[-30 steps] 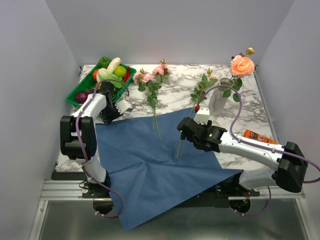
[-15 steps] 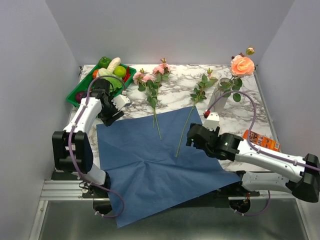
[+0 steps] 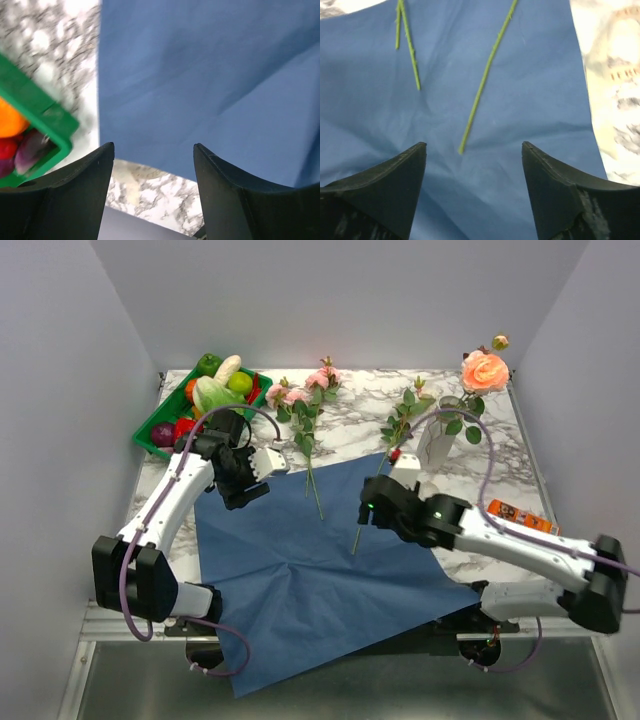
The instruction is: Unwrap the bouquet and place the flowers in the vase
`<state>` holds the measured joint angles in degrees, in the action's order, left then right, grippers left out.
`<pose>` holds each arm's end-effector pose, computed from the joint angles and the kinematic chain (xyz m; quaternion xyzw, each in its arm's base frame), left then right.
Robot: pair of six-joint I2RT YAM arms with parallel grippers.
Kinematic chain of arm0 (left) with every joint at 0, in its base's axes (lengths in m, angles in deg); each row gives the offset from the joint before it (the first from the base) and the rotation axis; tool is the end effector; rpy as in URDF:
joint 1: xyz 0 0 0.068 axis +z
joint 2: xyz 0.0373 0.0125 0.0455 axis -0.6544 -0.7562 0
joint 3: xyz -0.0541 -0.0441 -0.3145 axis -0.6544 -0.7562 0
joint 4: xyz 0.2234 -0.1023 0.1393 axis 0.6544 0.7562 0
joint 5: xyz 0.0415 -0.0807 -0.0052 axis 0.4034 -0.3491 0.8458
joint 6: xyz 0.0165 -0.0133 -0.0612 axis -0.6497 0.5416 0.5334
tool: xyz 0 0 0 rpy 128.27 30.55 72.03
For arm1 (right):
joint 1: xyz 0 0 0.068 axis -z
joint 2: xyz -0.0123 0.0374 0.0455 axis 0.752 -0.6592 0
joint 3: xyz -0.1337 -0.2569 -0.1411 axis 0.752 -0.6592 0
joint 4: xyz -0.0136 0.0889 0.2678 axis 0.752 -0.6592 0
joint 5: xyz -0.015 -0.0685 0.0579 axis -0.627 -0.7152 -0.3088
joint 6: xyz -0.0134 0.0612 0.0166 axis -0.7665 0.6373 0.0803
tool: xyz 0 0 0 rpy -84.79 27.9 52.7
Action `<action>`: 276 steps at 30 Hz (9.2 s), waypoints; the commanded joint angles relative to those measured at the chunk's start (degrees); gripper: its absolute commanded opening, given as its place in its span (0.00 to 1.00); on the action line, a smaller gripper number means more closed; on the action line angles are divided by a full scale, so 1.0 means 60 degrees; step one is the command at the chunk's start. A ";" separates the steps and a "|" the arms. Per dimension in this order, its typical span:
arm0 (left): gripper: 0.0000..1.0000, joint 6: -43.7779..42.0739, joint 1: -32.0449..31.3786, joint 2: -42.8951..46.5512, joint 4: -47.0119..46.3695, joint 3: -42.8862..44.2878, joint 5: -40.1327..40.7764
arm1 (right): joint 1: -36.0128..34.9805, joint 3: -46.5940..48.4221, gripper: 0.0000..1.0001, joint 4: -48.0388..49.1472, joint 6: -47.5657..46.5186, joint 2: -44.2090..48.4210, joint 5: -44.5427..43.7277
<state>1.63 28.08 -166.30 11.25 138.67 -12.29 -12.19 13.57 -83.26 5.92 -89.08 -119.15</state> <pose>0.2619 -0.0697 0.3191 0.5316 0.8253 -0.0394 0.1862 0.1323 0.1799 0.3136 0.0272 0.9058 0.1154 0.4068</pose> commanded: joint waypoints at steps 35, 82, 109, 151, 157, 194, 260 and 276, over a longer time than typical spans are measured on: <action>0.72 0.0085 -0.0694 0.0178 -0.0288 -0.0637 0.0039 | 0.3493 0.4768 0.47 0.0497 0.0905 -0.8578 -0.0047; 0.70 0.0144 -0.0694 0.0603 -0.0493 -0.0886 0.0420 | 0.1794 0.0886 0.22 0.3369 -0.0545 -0.6630 0.0993; 0.70 0.0085 -0.0694 0.0486 -0.0405 -0.0857 0.0464 | 0.3551 0.5047 0.60 0.1612 -0.1498 -0.8900 0.0086; 0.68 0.0261 -0.0694 0.0603 -0.0596 -0.1003 0.0347 | 0.1297 0.3040 0.01 0.6964 -0.6734 -0.4626 -0.3605; 0.68 0.0334 -0.0694 0.0735 -0.0625 -0.0989 0.0332 | 0.1295 0.2367 0.01 1.3061 -1.1984 -0.2648 -0.3578; 0.68 0.0085 -0.0372 -0.0144 -0.0830 -0.0490 0.0450 | 0.5295 0.4593 0.01 1.9892 -1.6395 -0.4770 0.0173; 0.99 0.2180 0.1269 0.1394 -0.1622 -0.0153 -0.0502 | 0.1705 0.7037 0.54 0.2856 -0.4427 -0.9588 0.1857; 0.99 0.1902 0.1283 0.1189 -0.1826 -0.0491 -0.0473 | 0.2526 1.0758 0.40 0.1933 -0.4955 -1.2533 0.2735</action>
<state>13.72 35.51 -159.00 1.31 135.96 -13.69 2.00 74.28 -68.22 -23.02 -160.70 -105.80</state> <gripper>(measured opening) 0.987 0.407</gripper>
